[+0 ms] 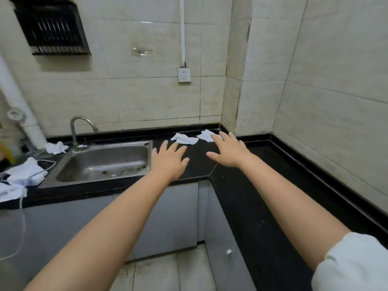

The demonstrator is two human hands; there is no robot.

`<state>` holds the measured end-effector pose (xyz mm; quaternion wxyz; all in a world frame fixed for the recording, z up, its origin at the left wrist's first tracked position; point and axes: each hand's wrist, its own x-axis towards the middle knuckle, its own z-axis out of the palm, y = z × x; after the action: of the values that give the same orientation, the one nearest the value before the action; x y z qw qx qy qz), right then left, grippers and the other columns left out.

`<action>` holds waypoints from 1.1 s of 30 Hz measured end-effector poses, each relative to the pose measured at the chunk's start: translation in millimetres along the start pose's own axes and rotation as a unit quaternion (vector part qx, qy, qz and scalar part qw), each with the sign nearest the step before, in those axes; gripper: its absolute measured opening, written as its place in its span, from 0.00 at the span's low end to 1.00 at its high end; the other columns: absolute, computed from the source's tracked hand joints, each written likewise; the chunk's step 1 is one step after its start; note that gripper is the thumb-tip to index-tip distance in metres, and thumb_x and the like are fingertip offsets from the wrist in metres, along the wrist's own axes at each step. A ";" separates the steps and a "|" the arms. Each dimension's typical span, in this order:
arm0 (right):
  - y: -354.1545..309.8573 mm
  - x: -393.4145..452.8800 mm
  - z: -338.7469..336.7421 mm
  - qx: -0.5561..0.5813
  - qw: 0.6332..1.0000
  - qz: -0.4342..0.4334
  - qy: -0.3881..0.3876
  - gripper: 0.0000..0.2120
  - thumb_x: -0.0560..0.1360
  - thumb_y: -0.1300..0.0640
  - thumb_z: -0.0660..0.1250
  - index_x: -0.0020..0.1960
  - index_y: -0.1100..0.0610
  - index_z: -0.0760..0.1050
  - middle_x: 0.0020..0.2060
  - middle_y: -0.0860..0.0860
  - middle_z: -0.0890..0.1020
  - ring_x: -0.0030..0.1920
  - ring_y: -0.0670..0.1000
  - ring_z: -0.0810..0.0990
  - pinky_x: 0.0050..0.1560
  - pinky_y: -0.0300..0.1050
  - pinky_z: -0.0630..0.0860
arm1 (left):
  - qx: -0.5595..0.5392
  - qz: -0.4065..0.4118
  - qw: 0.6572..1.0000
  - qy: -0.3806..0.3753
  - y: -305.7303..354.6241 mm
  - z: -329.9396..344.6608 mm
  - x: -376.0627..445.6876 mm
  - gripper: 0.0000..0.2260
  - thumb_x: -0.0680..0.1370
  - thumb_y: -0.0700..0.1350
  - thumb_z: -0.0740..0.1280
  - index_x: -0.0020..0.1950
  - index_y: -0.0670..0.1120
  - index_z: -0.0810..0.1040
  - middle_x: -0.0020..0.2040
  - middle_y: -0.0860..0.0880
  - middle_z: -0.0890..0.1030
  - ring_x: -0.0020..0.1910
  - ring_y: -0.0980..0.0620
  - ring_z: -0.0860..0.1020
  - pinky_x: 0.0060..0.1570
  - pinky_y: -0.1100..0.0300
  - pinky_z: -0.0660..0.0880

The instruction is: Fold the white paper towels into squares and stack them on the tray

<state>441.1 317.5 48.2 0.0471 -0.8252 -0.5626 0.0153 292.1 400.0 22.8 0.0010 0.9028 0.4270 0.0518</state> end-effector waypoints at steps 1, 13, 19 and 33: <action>0.2 23.0 4.2 -0.002 1.000 -0.003 -0.001 0.30 0.78 0.44 0.54 0.75 0.51 0.47 0.76 0.53 0.50 0.76 0.59 0.47 0.72 0.60 0.53 | -0.001 -0.007 1.000 -0.003 -10.6 4.8 18.3 0.22 0.82 0.54 0.50 0.75 0.53 0.55 0.78 0.51 0.53 0.77 0.45 0.47 0.73 0.44 0.50; -9.3 303.7 80.0 -0.010 0.998 0.041 -0.054 0.30 0.79 0.44 0.54 0.75 0.51 0.47 0.76 0.54 0.51 0.76 0.59 0.49 0.72 0.60 0.56 | 0.004 0.013 0.999 -0.037 -134.5 70.6 280.2 0.22 0.82 0.53 0.51 0.76 0.52 0.54 0.78 0.50 0.53 0.77 0.45 0.47 0.73 0.44 0.50; 2.9 403.7 111.5 -0.009 0.993 0.074 -0.092 0.29 0.79 0.45 0.55 0.75 0.52 0.49 0.75 0.55 0.54 0.75 0.59 0.52 0.72 0.59 0.58 | -0.014 0.040 0.997 -0.071 -158.4 106.0 387.5 0.22 0.82 0.53 0.51 0.76 0.51 0.54 0.78 0.50 0.53 0.77 0.45 0.47 0.73 0.44 0.50; 73.0 598.4 259.7 0.044 0.980 0.059 -0.185 0.21 0.79 0.52 0.57 0.69 0.57 0.64 0.68 0.55 0.68 0.69 0.56 0.64 0.67 0.51 0.67 | -0.030 0.030 0.976 -0.212 -155.3 261.4 570.3 0.21 0.81 0.50 0.55 0.74 0.49 0.59 0.75 0.48 0.59 0.76 0.46 0.54 0.73 0.48 0.55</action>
<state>707.8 863.2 -200.6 -0.0225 -0.8371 -0.5104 0.1955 556.4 949.5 -191.5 0.1165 0.9051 0.3884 -0.1281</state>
